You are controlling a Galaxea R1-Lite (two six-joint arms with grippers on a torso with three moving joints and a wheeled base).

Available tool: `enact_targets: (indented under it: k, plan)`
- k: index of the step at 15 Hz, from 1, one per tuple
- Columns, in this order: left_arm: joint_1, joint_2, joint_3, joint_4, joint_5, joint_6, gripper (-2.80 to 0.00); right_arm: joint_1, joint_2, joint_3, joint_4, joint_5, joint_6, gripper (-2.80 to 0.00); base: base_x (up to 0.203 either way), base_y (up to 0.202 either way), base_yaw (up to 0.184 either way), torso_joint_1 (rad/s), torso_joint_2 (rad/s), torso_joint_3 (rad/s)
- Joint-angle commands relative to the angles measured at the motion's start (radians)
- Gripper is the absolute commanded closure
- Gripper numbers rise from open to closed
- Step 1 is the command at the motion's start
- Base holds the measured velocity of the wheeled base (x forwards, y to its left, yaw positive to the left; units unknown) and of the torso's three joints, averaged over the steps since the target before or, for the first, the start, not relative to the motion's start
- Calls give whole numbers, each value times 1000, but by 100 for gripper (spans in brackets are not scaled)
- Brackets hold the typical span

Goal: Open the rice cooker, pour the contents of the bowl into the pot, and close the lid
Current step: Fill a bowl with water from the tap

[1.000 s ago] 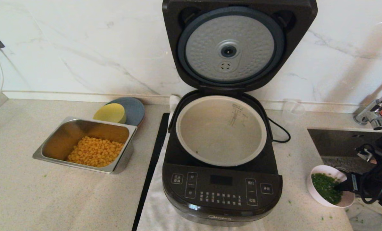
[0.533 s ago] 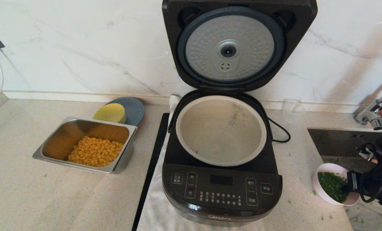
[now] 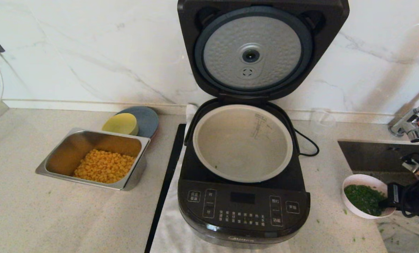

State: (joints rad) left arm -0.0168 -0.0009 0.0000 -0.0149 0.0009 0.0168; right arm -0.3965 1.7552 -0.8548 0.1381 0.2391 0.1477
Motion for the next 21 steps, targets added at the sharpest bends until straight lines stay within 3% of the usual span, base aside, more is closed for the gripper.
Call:
enact_targets:
  k: [1, 6, 12, 21]
  plan:
    - [0, -1, 8, 0, 1, 0, 0, -54, -43, -55, 72, 35, 2, 0, 0, 0, 0, 0, 0, 0]
    - [0, -1, 8, 0, 1, 0, 0, -260, -23, -211, 229, 158, 5, 0, 0, 0, 0, 0, 0, 0]
    - [0, -1, 8, 0, 1, 0, 0, -499, 99, -336, 257, 267, 0, 0, 0, 0, 0, 0, 0, 0]
    - [0, -1, 8, 0, 1, 0, 0, -685, 357, -592, 259, 313, 10, 0, 0, 0, 0, 0, 0, 0]
